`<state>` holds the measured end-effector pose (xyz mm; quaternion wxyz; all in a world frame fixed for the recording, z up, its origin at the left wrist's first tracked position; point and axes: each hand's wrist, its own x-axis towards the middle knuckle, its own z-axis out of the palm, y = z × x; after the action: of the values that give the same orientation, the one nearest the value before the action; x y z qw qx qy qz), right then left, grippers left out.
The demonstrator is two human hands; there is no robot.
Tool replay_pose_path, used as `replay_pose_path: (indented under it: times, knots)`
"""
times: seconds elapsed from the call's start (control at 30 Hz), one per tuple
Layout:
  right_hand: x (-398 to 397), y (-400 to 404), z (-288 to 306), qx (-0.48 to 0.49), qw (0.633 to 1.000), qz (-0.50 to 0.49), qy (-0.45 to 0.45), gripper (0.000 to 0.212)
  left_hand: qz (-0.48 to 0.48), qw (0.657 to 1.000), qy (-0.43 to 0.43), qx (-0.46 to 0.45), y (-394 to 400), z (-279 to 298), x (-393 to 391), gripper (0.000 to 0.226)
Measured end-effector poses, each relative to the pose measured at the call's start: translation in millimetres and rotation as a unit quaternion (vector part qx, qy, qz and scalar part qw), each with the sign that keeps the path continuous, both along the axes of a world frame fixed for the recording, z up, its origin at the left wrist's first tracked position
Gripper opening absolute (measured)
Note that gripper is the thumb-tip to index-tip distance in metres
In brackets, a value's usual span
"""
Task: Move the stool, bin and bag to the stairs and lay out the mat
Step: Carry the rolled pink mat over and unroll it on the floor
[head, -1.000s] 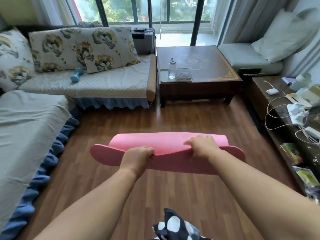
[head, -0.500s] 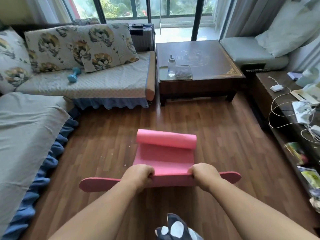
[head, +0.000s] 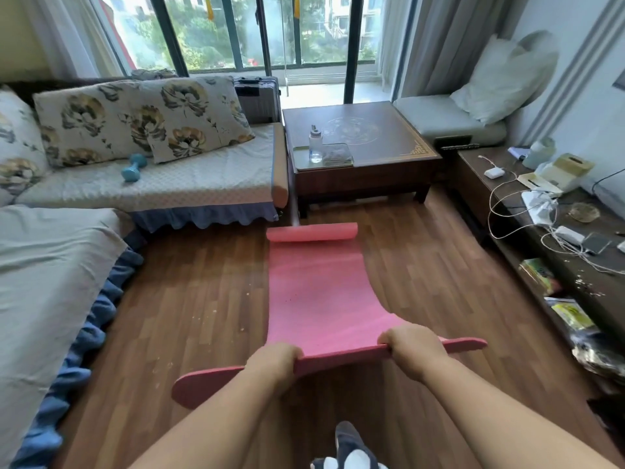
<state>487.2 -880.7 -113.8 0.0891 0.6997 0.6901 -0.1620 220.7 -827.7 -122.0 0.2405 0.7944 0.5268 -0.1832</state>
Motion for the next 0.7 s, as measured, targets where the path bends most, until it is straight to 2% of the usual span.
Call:
replay_pose_path:
  times: [0.07, 0.2, 0.3, 0.4, 0.53, 0.7]
  knots:
    - [-2.7, -26.5, 1.3, 0.026, 0.999, -0.023, 0.011, 0.009, 0.029, 0.999, 0.033, 0.013, -19.4, -0.4, -19.4, 0.026]
    - [-15.3, -77.8, -3.4, 0.066, 0.996, -0.057, 0.016, 0.004, 0.049, 0.997, 0.031, 0.048, -66.6, 1.0, -48.4, 0.023]
    - [-25.6, -112.6, -9.0, 0.105, 0.99, -0.091, 0.022, 0.019, 0.043, 0.996, 0.023, 0.07, -102.4, 5.2, -56.3, 0.022]
    - [-31.9, -146.9, -12.5, 0.125, 0.986, -0.107, 0.032, 0.03, 0.043, 0.994, 0.013, 0.097, -134.6, 9.2, -57.5, 0.032]
    - [-31.4, -176.6, -10.1, 0.127, 0.986, -0.107, 0.014, 0.027, 0.05, 0.989, -0.003, 0.139, -164.9, 10.2, -54.9, 0.037]
    - [-23.5, -205.8, -24.5, 0.098, 0.992, -0.08, 0.018, 0.029, 0.086, 0.983, -0.008, 0.161, -204.9, 0.3, -44.7, 0.021]
